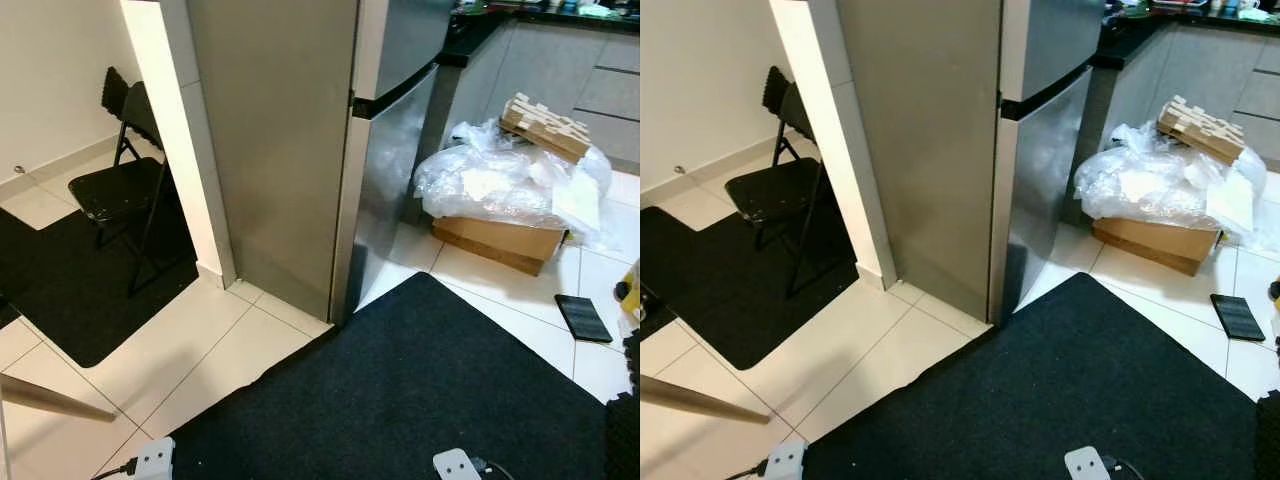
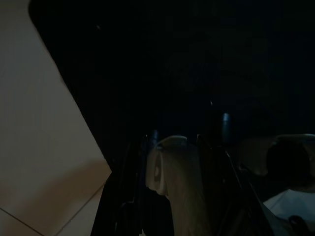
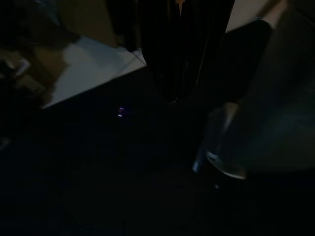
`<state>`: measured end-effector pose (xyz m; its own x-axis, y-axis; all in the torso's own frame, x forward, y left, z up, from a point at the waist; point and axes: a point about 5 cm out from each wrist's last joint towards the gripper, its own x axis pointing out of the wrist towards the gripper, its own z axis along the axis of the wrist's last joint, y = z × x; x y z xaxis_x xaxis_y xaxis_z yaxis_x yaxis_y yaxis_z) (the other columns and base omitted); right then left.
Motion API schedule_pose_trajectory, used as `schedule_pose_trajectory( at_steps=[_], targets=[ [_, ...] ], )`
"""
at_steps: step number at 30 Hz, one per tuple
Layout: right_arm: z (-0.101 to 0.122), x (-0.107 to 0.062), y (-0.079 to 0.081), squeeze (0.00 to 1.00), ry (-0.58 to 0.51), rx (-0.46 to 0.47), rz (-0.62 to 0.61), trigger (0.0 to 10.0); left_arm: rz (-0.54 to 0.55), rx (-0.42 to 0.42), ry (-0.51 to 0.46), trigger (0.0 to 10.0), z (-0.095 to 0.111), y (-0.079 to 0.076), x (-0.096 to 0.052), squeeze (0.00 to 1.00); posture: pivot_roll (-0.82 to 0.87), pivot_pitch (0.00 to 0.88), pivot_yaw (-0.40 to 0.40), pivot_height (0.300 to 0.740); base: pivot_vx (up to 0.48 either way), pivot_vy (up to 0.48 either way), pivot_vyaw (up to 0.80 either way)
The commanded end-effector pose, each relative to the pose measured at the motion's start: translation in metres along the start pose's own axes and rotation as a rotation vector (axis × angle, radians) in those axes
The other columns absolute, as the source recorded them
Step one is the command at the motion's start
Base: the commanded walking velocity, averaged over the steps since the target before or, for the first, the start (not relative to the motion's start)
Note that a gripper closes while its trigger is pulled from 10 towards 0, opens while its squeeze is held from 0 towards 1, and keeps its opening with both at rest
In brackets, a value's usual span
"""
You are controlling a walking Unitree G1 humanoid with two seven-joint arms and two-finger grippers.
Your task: Restocking fridge
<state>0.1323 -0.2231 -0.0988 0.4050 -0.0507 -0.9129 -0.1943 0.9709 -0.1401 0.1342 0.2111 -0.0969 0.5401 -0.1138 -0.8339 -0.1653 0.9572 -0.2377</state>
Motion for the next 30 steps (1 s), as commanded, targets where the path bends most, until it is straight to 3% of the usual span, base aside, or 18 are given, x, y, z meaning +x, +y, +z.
schedule_pose_trajectory(
  at_steps=[1,8,14,23,30],
  targets=[
    [0.0,0.0,0.001,0.0,-0.012,0.039,0.018,10.0,-0.006,-0.023,0.014,10.0,-0.004,-0.002,0.0,0.0,-0.03,0.0,0.01,0.74,0.0,0.0,0.0],
    [-0.01,-0.001,0.01,0.0,0.006,0.094,0.077,10.0,-0.003,-0.002,0.032,10.0,-0.014,-0.006,0.0,0.0,-0.04,0.0,0.027,0.74,0.0,0.0,0.14],
    [-0.02,-0.002,0.015,0.0,0.04,0.125,0.102,10.0,-0.009,0.084,0.049,10.0,-0.018,-0.008,-0.001,0.0,-0.05,0.0,0.04,0.74,0.0,0.0,0.8],
    [-0.017,-0.002,0.014,0.0,0.031,0.136,0.098,10.0,-0.042,0.105,0.054,10.0,-0.015,-0.013,0.001,0.0,-0.05,0.0,0.05,0.74,0.0,0.0,0.8],
    [-0.015,-0.001,0.015,0.0,0.027,0.138,0.091,10.0,-0.066,0.145,0.07,10.0,-0.015,-0.016,0.002,0.0,-0.05,0.0,0.048,0.74,0.0,-0.137,0.0]
  ],
)
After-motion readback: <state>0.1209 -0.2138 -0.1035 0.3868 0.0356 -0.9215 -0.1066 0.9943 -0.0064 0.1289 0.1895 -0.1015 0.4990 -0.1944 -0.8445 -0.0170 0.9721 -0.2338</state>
